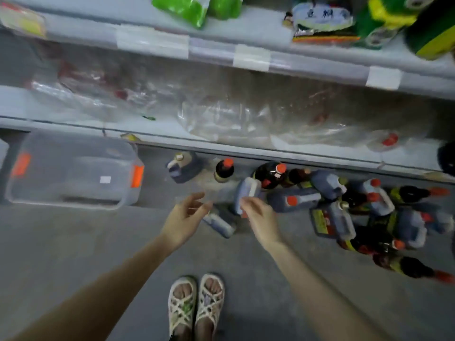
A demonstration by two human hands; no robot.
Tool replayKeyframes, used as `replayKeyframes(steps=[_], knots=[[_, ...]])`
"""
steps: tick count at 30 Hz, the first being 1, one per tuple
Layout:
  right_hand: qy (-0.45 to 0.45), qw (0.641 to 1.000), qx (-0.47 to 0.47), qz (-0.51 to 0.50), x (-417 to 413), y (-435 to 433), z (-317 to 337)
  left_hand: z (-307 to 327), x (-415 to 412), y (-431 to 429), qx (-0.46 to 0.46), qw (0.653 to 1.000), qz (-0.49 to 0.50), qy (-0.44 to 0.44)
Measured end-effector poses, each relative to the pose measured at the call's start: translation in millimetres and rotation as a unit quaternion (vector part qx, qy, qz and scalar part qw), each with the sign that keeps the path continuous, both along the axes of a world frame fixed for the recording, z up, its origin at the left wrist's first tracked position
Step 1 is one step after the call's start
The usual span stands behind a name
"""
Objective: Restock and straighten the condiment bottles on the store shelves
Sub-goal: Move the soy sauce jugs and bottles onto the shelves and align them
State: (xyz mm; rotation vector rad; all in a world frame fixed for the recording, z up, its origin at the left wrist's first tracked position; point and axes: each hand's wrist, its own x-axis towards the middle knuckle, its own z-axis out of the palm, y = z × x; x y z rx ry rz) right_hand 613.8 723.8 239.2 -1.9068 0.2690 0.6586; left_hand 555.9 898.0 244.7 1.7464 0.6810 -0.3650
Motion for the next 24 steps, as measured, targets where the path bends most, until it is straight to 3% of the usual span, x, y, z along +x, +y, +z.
replayKeyframes(steps=[12,24], knots=[[0.074,0.993,-0.073,0.048,-41,15,-234,-213,-43,9,-0.024,0.992,0.036,0.122],[0.026,0.991,-0.11,0.064,-44,24,-314,-284,-64,25,-0.03,0.989,0.036,0.144]])
